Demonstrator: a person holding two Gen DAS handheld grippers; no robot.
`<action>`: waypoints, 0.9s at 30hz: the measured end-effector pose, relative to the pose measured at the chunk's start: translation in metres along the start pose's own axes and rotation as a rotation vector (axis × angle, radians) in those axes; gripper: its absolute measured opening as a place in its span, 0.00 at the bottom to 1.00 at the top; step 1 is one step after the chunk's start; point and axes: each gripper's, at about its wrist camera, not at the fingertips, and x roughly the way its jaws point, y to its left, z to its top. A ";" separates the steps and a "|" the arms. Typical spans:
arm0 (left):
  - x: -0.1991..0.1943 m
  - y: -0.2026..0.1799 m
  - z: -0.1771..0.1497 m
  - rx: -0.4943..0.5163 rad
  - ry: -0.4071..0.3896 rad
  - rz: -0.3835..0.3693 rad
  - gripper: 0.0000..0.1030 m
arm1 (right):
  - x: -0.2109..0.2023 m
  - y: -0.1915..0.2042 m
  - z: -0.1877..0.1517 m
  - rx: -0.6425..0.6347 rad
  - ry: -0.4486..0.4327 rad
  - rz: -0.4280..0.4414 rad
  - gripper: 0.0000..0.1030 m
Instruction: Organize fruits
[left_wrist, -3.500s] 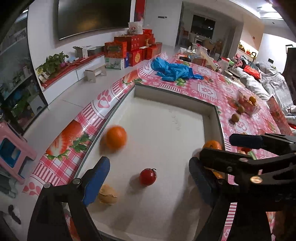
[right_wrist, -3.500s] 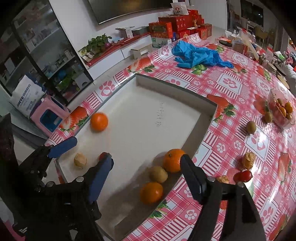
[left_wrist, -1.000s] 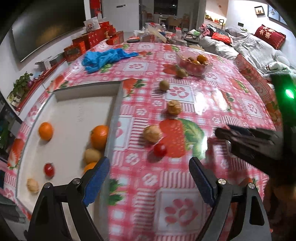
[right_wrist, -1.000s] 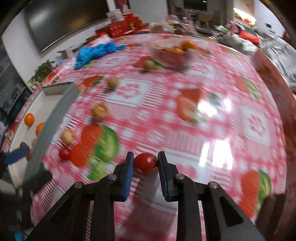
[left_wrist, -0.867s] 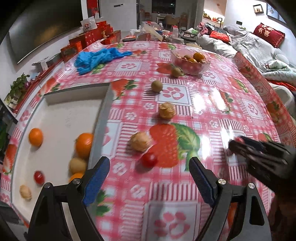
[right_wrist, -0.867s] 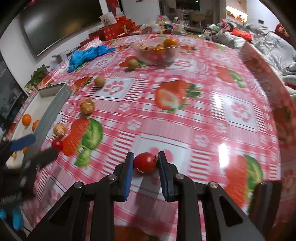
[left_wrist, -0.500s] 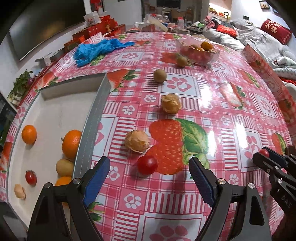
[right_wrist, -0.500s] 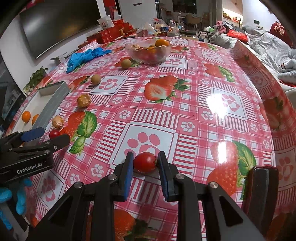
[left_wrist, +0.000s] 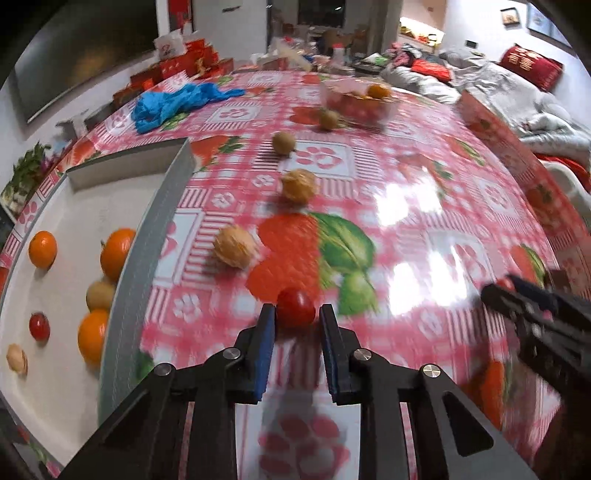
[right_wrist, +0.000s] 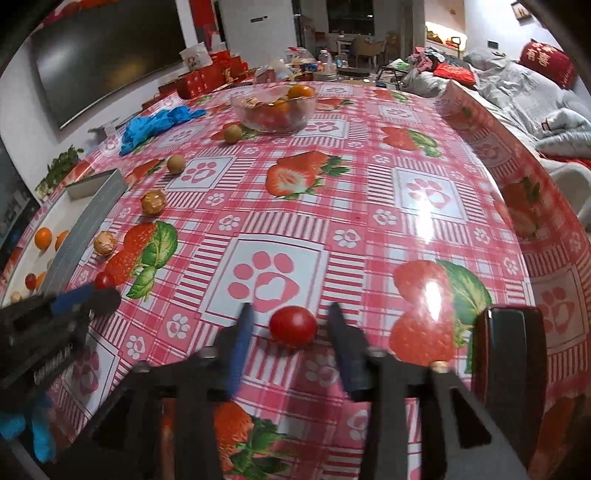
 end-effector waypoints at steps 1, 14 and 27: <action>-0.002 -0.001 -0.004 0.005 -0.012 0.006 0.25 | -0.001 -0.001 -0.001 0.002 -0.001 -0.004 0.61; 0.006 0.001 -0.007 -0.014 -0.035 -0.013 0.91 | 0.003 0.003 -0.007 -0.028 0.011 -0.050 0.82; 0.009 -0.001 -0.008 0.001 -0.026 0.001 0.96 | 0.012 0.004 -0.007 -0.025 0.031 -0.084 1.00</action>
